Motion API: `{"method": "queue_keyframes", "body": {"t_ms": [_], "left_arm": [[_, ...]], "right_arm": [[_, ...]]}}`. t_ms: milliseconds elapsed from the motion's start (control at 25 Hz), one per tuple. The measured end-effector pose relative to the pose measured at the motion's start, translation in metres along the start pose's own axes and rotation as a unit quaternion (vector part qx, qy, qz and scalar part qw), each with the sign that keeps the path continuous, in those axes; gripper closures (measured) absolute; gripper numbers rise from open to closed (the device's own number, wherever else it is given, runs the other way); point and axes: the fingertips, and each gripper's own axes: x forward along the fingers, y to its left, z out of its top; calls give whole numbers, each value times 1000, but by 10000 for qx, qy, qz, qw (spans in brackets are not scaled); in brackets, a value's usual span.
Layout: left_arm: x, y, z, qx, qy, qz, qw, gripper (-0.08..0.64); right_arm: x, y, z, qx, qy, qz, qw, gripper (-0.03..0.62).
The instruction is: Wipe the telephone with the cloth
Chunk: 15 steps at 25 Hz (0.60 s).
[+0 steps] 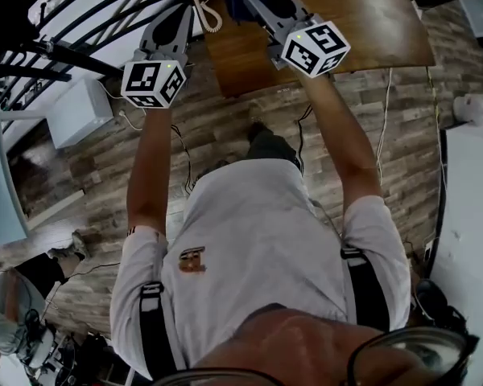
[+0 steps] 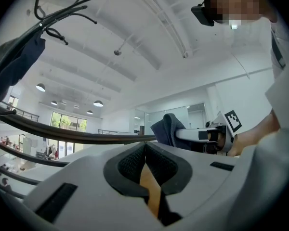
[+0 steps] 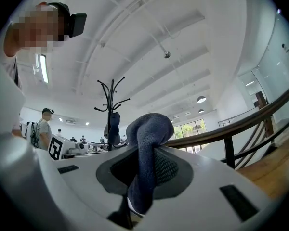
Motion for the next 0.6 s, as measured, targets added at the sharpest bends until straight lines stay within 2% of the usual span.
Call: {"method": "queue_keyframes", "body": {"t_ms": [320,600], "left_arm": [[111,71,-40,-50,195,348,9992,541],[175,101,-53,-6,309,670,9973,541]], "right_arm": [[72,-116,-19,26,197,190,9996,512],[114,-181,-15,63,306,446,9985,512]]}}
